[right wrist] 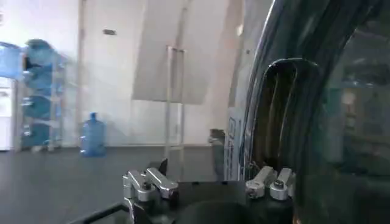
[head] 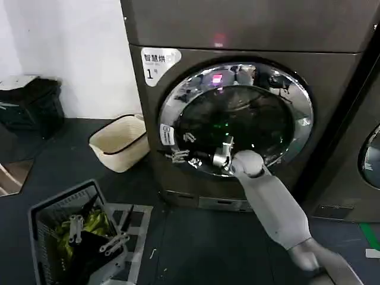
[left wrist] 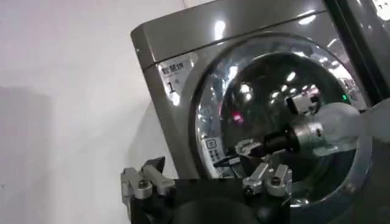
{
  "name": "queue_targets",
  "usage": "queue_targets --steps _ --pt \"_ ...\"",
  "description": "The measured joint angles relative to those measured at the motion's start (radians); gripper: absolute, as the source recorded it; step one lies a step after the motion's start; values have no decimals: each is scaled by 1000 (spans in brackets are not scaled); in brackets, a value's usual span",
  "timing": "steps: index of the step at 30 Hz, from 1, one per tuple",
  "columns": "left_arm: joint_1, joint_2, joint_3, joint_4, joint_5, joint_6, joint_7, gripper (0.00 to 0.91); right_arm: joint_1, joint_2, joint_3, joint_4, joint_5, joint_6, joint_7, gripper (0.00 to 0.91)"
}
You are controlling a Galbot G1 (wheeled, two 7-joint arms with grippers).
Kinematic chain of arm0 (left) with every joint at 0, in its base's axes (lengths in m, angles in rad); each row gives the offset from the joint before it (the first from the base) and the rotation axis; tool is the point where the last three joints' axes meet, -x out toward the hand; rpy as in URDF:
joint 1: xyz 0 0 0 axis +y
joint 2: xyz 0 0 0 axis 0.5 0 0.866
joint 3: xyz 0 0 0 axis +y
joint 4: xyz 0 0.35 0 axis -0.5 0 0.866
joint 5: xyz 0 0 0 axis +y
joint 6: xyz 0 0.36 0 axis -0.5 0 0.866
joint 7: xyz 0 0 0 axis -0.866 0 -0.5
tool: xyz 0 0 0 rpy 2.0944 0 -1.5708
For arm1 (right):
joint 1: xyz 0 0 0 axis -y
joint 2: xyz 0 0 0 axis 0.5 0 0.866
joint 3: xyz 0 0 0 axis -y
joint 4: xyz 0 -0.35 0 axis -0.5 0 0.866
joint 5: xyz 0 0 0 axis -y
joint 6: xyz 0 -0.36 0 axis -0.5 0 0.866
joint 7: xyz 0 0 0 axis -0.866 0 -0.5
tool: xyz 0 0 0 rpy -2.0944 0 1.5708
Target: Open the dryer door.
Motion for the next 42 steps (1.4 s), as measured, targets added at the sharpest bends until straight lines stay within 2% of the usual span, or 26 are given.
queue_targets --steps 15,27,42 --pt "-72 76 -50 62 -116 78 3 907 -59 -138 36 154 83 -2 -230 907" --pt "-231 193 -51 157 -240 145 47 907 -121 -205 90 238 133 -15 -430 907" --pt "-389 387 -9 260 -381 173 84 907 -258 -323 210 365 233 -11 -454 907"
